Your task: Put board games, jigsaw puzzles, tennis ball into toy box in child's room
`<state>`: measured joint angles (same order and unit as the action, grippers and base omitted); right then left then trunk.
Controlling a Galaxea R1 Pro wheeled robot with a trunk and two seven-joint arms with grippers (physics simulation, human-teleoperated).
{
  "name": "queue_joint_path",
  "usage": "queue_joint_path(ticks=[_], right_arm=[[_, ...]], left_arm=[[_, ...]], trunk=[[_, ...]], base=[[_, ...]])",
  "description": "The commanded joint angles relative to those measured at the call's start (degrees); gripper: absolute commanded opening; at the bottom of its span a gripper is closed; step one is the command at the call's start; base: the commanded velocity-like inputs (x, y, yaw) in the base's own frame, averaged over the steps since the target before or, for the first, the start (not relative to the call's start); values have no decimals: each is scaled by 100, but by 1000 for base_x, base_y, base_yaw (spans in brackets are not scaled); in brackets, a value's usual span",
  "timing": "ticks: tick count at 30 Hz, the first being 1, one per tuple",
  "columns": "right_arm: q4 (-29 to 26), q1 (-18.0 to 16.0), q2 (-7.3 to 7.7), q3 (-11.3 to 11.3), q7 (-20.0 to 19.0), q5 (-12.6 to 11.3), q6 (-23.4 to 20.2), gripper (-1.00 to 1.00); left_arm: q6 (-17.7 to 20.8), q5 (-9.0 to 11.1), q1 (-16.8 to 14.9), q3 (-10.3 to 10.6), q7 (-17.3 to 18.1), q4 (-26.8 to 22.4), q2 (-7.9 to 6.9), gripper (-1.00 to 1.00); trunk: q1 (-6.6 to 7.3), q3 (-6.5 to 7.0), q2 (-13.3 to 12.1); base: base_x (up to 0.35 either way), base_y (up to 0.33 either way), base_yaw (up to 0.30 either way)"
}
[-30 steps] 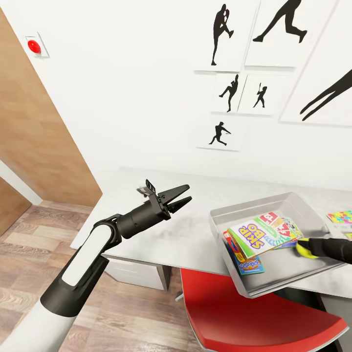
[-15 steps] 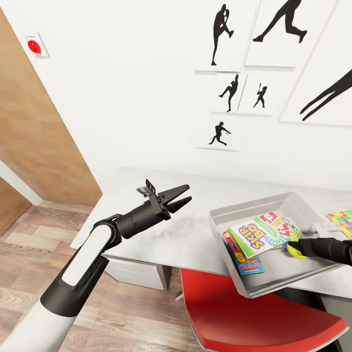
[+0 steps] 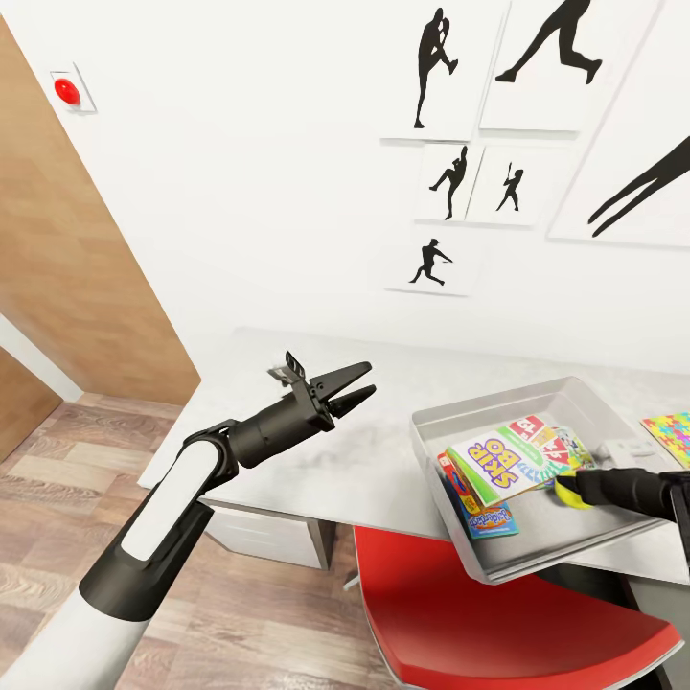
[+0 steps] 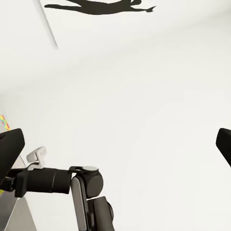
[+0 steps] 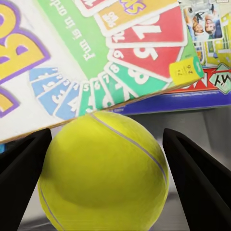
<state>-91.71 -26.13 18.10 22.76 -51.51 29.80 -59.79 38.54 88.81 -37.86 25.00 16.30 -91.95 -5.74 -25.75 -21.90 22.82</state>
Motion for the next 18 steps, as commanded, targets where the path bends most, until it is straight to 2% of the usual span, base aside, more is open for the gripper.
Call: queue_joint_path(ticks=[1, 18], right_arm=[[-5, -6, -14, -1, -60, 90, -21, -100], [3, -6, -115, -23, -61, 241, -21, -100]], left_arm=[[13, 23, -7, 5, 5, 1, -4, 100], [13, 23, -7, 5, 5, 1, -5, 100]], trunk=[[-3, -9, 10], [-3, -9, 10]], base=[[0, 0, 0], [0, 0, 0]])
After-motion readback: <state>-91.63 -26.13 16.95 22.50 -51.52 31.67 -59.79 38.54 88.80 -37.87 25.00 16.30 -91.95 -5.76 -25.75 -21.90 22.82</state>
